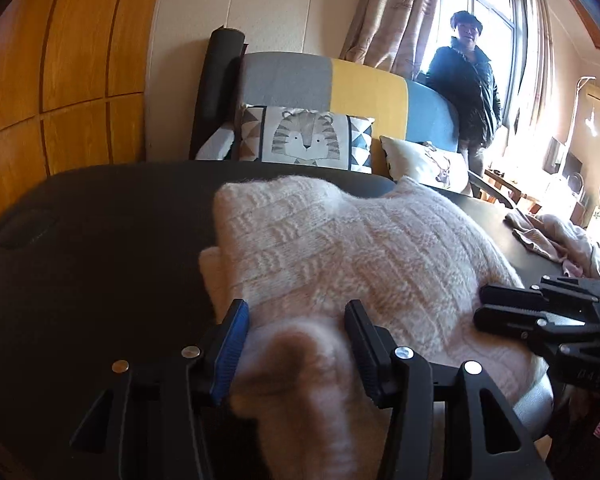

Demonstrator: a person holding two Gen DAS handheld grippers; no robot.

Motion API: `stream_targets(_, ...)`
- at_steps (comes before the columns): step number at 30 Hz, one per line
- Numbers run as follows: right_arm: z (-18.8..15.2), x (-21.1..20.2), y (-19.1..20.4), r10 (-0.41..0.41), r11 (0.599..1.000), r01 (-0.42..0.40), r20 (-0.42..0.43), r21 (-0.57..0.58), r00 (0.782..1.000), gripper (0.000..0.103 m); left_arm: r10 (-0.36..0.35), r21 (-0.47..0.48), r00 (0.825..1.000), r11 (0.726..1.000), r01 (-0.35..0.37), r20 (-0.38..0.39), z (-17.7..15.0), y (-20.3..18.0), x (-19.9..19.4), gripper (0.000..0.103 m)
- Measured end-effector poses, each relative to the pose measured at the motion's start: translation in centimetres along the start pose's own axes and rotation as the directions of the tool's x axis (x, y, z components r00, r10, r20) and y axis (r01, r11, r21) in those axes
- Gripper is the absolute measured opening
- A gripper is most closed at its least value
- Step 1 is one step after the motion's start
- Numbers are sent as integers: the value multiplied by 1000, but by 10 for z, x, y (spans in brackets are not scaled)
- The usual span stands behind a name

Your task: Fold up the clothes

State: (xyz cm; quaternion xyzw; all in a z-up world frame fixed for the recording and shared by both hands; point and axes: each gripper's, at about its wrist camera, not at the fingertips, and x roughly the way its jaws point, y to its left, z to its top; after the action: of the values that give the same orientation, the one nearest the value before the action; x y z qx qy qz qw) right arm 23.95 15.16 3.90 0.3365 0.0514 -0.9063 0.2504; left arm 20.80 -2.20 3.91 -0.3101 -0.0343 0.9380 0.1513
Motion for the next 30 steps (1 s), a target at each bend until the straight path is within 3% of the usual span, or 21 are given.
stream_targets(4, -1, -2, 0, 31, 999, -31, -4, 21, 1000, 26, -56, -158, 997, 986, 48, -48, -7, 26, -1, 64)
stream_targets(7, -5, -1, 5, 94, 996, -94, -24, -4, 995, 26, -63, -188, 997, 981, 52, -54, -11, 33, -4, 66)
stream_targets(10, -19, 2, 9, 106, 993, -109, -48, -50, 993, 26, -90, -225, 994, 972, 74, -59, -17, 40, -9, 67)
stream_targets(16, -25, -4, -3, 176, 984, -177, -40, -15, 984, 26, -164, -331, 983, 935, 129, -79, -23, 56, -16, 66)
stream_targets(20, -22, -15, -4, 181, 983, -182, -19, -20, 983, 26, -110, -270, 992, 959, 91, -57, -13, 47, -34, 65)
stream_targets(22, -20, -30, -5, 176, 984, -175, 42, -24, 984, 26, -64, -207, 998, 976, 65, 8, -1, 36, -49, 65)
stream_targets(25, -16, -48, -14, 127, 992, -127, 107, -5, 986, 26, -37, -135, 993, 989, 53, 115, 21, 17, -66, 65)
stream_targets(28, -14, -43, -18, 70, 997, -71, 66, 10, 995, 26, -74, -70, 984, 994, 86, 165, 40, -5, -60, 65)
stream_targets(30, -15, -35, -16, 66, 998, -66, 33, 9, 997, 26, -92, -31, 985, 995, 97, 143, 46, -19, -43, 65)
